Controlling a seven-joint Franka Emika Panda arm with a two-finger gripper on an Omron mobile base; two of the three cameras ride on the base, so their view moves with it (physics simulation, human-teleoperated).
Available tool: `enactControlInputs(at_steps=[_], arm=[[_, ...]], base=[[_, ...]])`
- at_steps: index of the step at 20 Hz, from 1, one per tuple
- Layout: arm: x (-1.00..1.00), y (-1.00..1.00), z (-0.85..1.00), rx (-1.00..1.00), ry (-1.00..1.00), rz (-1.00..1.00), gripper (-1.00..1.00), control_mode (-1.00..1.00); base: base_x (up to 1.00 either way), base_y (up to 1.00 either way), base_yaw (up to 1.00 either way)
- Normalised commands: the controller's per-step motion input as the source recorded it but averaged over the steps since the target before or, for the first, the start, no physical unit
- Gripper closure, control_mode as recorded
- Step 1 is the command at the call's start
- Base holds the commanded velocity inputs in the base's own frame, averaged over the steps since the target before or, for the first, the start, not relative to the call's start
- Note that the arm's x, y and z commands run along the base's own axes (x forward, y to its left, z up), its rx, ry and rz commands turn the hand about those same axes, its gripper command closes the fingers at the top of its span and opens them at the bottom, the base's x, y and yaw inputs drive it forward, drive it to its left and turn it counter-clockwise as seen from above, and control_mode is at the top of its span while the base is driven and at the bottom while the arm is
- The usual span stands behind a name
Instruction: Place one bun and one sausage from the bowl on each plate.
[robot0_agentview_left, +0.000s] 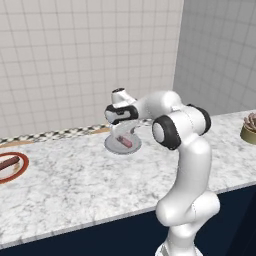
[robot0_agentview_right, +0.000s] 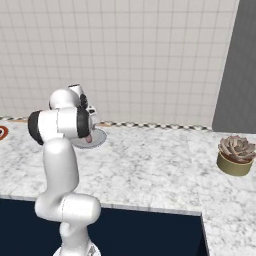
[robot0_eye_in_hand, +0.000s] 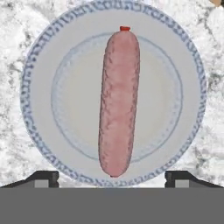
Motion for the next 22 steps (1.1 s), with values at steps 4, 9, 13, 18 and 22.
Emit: enactControlInputs(at_steps=[4,9,13,18,22], arm=[[-1.0,-0.22,0.93,0.1,-0.21,-0.09,-1.0,-1.0],[-1.0,-0.08,0.56,0.03,-0.19,-0.08,-1.0,-1.0],[-1.0,-0.01,0.2,0.01,-0.08,-0.02,-1.0,-1.0],[-1.0,0.0,-0.05,0.0,-0.2,0.0,-1.0,-1.0],[-0.25,0.11,0.0,0.01,-0.05,0.01,-1.0,1.0]], base=[[0.0,0.0,0.0],[0.0,0.0,0.0],[0.0,0.0,0.0],[0.0,0.0,0.0],[-0.75,0.69,0.03]])
